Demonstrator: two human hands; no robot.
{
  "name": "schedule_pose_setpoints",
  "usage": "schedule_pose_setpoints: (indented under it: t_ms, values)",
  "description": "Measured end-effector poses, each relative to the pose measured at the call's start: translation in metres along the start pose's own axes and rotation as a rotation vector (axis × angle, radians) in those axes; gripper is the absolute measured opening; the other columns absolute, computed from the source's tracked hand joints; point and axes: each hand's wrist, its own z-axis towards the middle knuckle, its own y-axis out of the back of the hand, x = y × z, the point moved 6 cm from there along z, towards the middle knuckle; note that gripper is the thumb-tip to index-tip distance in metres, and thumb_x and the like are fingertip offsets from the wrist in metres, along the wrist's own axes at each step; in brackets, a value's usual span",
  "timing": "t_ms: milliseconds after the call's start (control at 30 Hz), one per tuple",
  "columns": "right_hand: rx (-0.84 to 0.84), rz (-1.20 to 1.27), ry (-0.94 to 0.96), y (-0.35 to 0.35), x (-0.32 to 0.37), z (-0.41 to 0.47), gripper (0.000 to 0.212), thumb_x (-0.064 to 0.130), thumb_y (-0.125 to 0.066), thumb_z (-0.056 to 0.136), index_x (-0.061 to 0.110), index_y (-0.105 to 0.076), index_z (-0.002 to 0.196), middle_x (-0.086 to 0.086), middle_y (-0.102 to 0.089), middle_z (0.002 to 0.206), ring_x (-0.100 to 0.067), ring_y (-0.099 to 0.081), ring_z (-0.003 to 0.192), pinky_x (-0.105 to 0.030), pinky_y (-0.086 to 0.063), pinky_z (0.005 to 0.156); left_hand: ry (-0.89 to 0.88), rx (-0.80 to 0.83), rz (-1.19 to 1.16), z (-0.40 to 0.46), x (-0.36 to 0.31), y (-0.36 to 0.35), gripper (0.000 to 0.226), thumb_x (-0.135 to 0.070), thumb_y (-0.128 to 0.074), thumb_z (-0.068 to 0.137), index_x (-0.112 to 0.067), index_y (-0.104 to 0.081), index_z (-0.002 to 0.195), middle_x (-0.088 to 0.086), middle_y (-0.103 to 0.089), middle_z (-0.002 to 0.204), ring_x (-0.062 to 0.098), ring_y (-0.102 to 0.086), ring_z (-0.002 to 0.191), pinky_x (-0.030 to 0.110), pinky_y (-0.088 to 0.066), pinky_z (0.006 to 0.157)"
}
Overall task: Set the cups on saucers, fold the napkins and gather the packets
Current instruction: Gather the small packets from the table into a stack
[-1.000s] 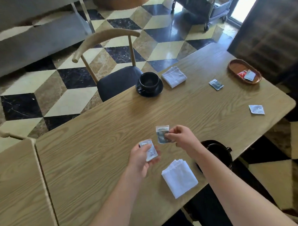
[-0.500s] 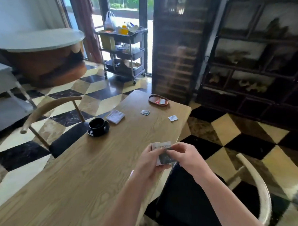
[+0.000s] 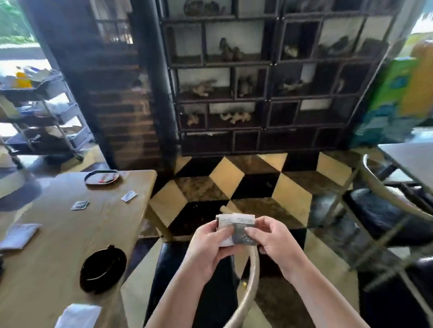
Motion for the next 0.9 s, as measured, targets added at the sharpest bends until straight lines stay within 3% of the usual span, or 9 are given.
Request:
schedule_pose_setpoints:
  t_ms: [167, 267, 333, 467, 567, 767, 900]
  values:
    - [-0.111, -0.039, -0.087, 0.146, -0.046, 0.017, 0.005, 0.025, -0.067, 0.096, 0.024, -0.069, 0.099, 0.006, -0.077, 0.090, -0.007, -0.069, 0.079, -0.022, -0.049, 0.061, 0.067, 0.033, 0.050, 0.069, 0.053, -0.123, 0.026, -0.011, -0.073, 0.091, -0.004, -0.072, 0.116, 0.016, -0.077, 0.110, 0.030, -0.075, 0.103, 0.037, -0.063, 0.078]
    - [-0.113, -0.043, -0.121, 0.208, -0.058, 0.038, 0.012, 0.021, -0.064, 0.098, 0.024, -0.073, 0.105, 0.006, -0.079, 0.094, -0.016, -0.073, 0.090, -0.036, -0.056, 0.077, 0.097, 0.023, 0.085, 0.107, 0.073, -0.181, 0.027, -0.013, -0.076, 0.089, -0.007, -0.072, 0.115, 0.012, -0.079, 0.106, 0.026, -0.076, 0.100, 0.033, -0.062, 0.075]
    - [-0.109, -0.056, -0.133, 0.237, -0.063, 0.053, 0.015, 0.021, -0.062, 0.099, 0.027, -0.074, 0.106, 0.009, -0.079, 0.095, -0.014, -0.074, 0.091, -0.038, -0.058, 0.082, 0.113, 0.024, 0.101, 0.129, 0.080, -0.207, 0.027, -0.014, -0.075, 0.090, -0.009, -0.072, 0.115, 0.011, -0.079, 0.106, 0.025, -0.076, 0.100, 0.033, -0.062, 0.075]
    - [-0.110, -0.044, -0.141, 0.275, -0.065, 0.100, 0.011, 0.030, -0.062, 0.099, 0.034, -0.072, 0.100, 0.022, -0.076, 0.086, -0.001, -0.070, 0.080, -0.018, -0.054, 0.064, 0.127, 0.006, 0.111, 0.180, 0.079, -0.234, 0.030, -0.017, -0.075, 0.090, -0.010, -0.071, 0.118, 0.011, -0.078, 0.109, 0.026, -0.075, 0.102, 0.037, -0.062, 0.079]
    - [-0.090, -0.047, -0.143, 0.287, -0.061, 0.152, 0.010, 0.033, -0.062, 0.099, 0.036, -0.071, 0.104, 0.025, -0.074, 0.085, 0.006, -0.067, 0.080, -0.011, -0.049, 0.059, 0.134, -0.030, 0.086, 0.228, 0.071, -0.234, 0.028, -0.013, -0.073, 0.091, -0.008, -0.070, 0.119, 0.012, -0.078, 0.109, 0.026, -0.075, 0.102, 0.036, -0.062, 0.078]
    - [-0.053, -0.067, -0.163, 0.295, -0.042, 0.276, 0.012, 0.028, -0.063, 0.099, 0.030, -0.069, 0.109, 0.011, -0.076, 0.088, 0.003, -0.070, 0.075, -0.010, -0.048, 0.055, 0.099, -0.123, 0.061, 0.348, 0.053, -0.224, 0.023, -0.013, -0.068, 0.096, -0.013, -0.069, 0.118, 0.008, -0.079, 0.106, 0.023, -0.075, 0.101, 0.034, -0.062, 0.077]
    - [-0.068, -0.109, -0.173, 0.305, -0.020, 0.367, 0.011, 0.032, -0.066, 0.097, 0.031, -0.069, 0.107, 0.012, -0.076, 0.085, -0.005, -0.070, 0.072, -0.015, -0.050, 0.056, 0.099, -0.121, 0.029, 0.434, 0.029, -0.223, 0.028, -0.015, -0.067, 0.097, -0.011, -0.066, 0.124, 0.011, -0.075, 0.115, 0.027, -0.072, 0.109, 0.044, -0.060, 0.093]
